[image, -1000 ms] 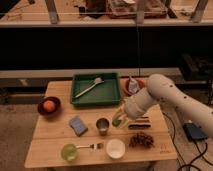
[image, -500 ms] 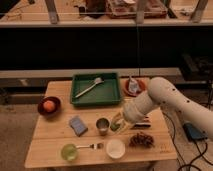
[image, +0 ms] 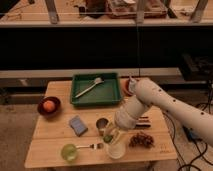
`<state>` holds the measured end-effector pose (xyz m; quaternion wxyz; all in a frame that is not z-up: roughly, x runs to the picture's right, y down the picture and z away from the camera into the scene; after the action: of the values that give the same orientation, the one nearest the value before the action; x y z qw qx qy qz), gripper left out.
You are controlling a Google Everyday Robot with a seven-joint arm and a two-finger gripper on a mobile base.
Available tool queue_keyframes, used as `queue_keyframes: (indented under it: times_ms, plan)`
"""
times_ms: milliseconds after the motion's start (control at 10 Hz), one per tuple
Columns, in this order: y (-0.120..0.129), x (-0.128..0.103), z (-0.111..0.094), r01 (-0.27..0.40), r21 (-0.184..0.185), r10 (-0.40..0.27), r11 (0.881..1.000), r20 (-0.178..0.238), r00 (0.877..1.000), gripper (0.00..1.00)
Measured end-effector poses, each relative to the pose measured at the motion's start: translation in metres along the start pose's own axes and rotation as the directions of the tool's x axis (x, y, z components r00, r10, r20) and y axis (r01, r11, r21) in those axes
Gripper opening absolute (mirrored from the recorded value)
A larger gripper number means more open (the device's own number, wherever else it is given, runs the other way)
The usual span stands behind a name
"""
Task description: Place pepper in paper cup
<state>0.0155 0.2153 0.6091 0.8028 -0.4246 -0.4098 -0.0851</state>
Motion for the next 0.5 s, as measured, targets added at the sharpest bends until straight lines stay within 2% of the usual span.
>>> queue_keyframes:
  times_ms: [100, 200, 400, 500]
  plan:
    - [0.01, -0.006, 0.004, -0.005, -0.002, 0.005, 1.0, 0.01, 1.0, 0.0]
    - [0.016, -0.011, 0.004, -0.003, 0.011, 0.003, 1.0, 0.025, 1.0, 0.0]
    - [0.022, -0.016, -0.002, 0.025, 0.062, -0.028, 0.998, 0.053, 0.998, 0.0]
    - [0.022, -0.019, -0.003, 0.039, 0.071, -0.044, 0.997, 0.067, 0.997, 0.0]
